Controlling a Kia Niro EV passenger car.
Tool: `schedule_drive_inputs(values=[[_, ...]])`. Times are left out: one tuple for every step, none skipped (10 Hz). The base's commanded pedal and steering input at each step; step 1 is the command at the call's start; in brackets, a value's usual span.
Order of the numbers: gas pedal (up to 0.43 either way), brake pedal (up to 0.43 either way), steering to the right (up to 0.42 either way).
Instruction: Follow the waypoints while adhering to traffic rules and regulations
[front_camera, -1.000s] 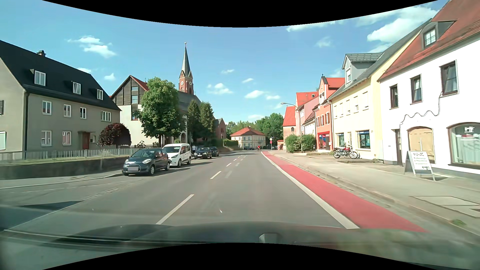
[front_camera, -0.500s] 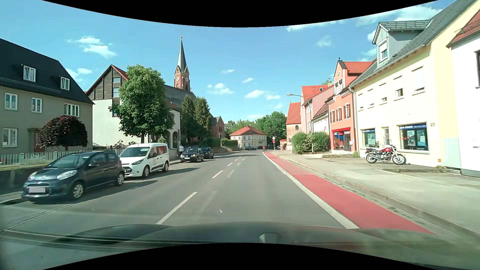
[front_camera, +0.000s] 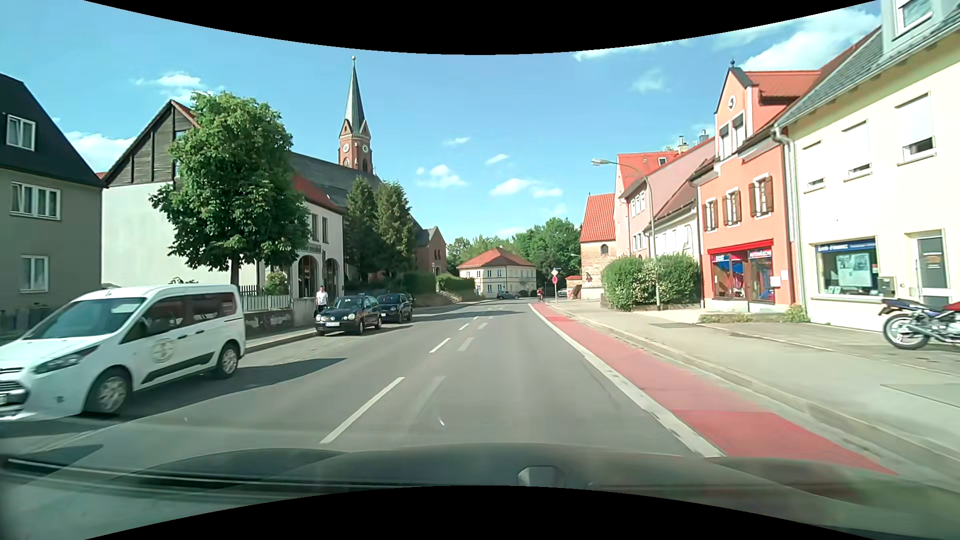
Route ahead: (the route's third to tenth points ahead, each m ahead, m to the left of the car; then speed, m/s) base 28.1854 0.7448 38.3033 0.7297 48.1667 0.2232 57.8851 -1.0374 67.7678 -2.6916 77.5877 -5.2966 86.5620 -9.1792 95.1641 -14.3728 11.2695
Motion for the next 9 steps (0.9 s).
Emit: schedule_drive_inputs(values=[[0.047,0.006,-0.004],[0.047,0.006,-0.004],[0.047,0.006,-0.003],[0.047,0.006,-0.003],[0.047,0.006,-0.002],[0.047,0.006,0.001],[0.047,0.006,0.001],[0.047,0.006,0.002],[0.047,0.006,0.004]])
